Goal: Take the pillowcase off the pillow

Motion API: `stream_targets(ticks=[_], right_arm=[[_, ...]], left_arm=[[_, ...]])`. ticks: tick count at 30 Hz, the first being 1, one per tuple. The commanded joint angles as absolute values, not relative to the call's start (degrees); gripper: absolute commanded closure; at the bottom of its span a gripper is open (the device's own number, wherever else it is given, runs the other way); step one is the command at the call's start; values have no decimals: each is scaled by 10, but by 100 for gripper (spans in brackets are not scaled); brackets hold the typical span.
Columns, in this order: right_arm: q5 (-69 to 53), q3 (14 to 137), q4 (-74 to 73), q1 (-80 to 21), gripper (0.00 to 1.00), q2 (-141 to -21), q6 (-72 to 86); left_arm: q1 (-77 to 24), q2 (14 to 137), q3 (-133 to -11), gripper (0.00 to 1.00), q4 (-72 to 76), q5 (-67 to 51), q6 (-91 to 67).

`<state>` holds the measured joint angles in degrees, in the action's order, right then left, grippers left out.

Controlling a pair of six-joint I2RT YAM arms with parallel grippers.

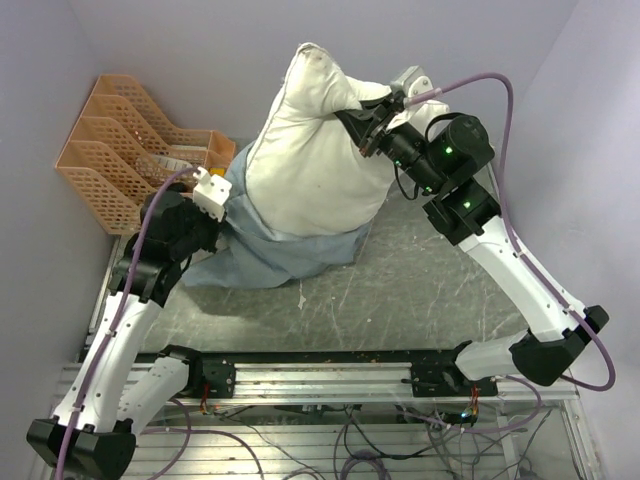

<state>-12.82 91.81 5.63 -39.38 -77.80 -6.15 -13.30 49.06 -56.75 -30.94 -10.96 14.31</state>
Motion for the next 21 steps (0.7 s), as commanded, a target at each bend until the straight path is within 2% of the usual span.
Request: stream_targets(ticks=[1, 7, 21], right_arm=[[-35, 947, 123, -360, 100, -756, -34], [80, 923, 192, -320, 100, -729, -18], [330, 931, 229, -217, 100, -698, 14]], left_arm=[[-134, 471, -519, 93, -288, -7, 180], [-134, 477, -470, 93, -297, 94, 218], [-112, 450, -352, 93, -281, 161, 290]])
